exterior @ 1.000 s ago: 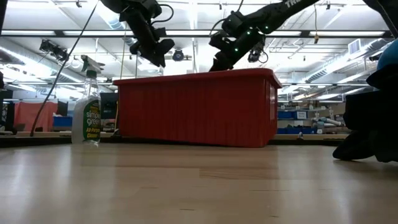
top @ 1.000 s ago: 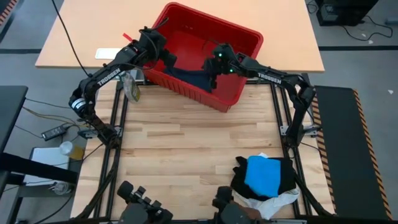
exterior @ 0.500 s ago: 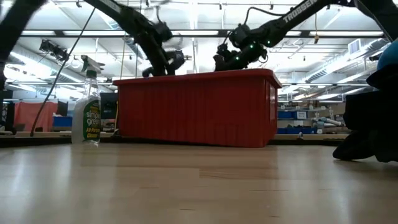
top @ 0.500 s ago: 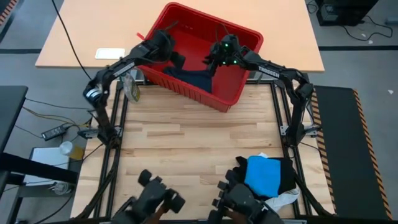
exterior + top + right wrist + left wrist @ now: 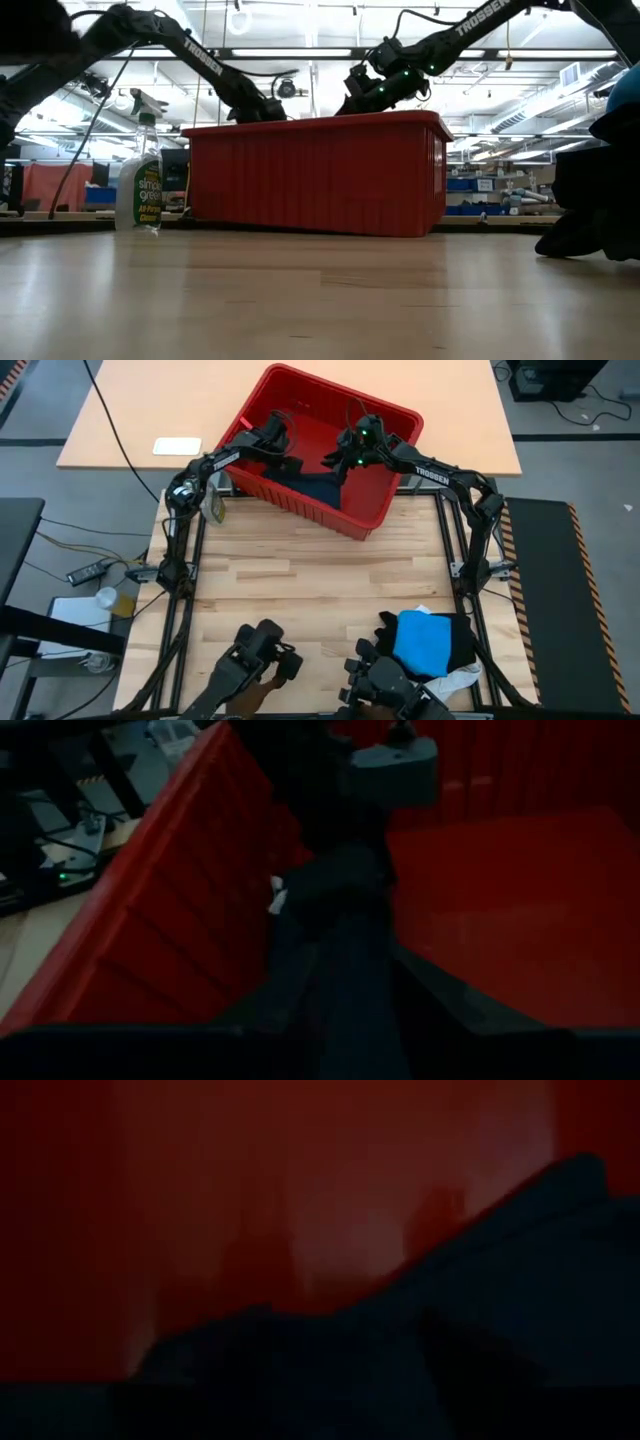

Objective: Fold laundry
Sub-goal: Fold the dark blue shorts

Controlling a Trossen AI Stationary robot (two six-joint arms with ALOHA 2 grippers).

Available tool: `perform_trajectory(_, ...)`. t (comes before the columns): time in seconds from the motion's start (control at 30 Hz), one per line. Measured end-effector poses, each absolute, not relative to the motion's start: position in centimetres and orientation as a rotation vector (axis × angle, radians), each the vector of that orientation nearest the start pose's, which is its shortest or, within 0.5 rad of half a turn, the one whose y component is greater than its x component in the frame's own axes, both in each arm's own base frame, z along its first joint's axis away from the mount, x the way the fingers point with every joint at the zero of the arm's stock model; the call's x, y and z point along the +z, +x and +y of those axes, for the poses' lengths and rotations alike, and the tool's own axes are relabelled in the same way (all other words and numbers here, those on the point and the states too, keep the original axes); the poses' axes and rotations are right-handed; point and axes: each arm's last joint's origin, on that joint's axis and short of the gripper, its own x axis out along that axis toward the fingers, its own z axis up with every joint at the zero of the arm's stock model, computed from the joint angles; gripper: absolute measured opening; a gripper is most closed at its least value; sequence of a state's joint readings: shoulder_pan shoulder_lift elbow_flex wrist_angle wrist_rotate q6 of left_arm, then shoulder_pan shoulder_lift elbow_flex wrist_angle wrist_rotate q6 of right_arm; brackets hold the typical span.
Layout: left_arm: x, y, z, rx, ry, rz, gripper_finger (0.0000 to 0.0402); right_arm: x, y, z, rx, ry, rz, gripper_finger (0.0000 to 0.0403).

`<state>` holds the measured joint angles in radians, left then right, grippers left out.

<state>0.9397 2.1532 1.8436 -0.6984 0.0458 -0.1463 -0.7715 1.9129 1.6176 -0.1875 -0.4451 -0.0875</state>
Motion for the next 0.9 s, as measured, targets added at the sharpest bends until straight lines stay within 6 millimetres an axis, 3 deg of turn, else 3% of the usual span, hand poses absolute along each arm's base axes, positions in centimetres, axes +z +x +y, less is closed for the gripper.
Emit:
perform_trajectory(0.2,21.6,26.9,37.7,0.951,-0.505,1.021,0.0333,29.6,32.7,-30.0,-0.295,0.160,0.403,0.0128)
perform_trajectory(0.43,19.8,26.4,36.9,0.855,-0.531,1.204,0.0317,29.9,32.9,-30.2,-0.294,0.134,0.369,0.0128)
perform_trajectory(0.6,17.9,26.9,36.2,0.737,-0.556,1.309,0.0251,30.0,32.9,-30.1,-0.260,0.153,0.359,0.0128)
perform_trajectory(0.7,17.7,27.6,35.8,0.713,-0.508,1.326,0.0174,30.0,32.9,-30.0,-0.252,0.173,0.355,0.0128)
perform_trajectory(0.83,18.1,28.1,35.8,0.702,-0.494,1.310,0.0042,30.0,32.9,-30.0,-0.253,0.177,0.355,0.0128)
perform_trajectory(0.9,18.8,28.5,36.1,0.691,-0.509,1.273,0.0023,30.0,32.9,-30.0,-0.253,0.177,0.355,0.0128)
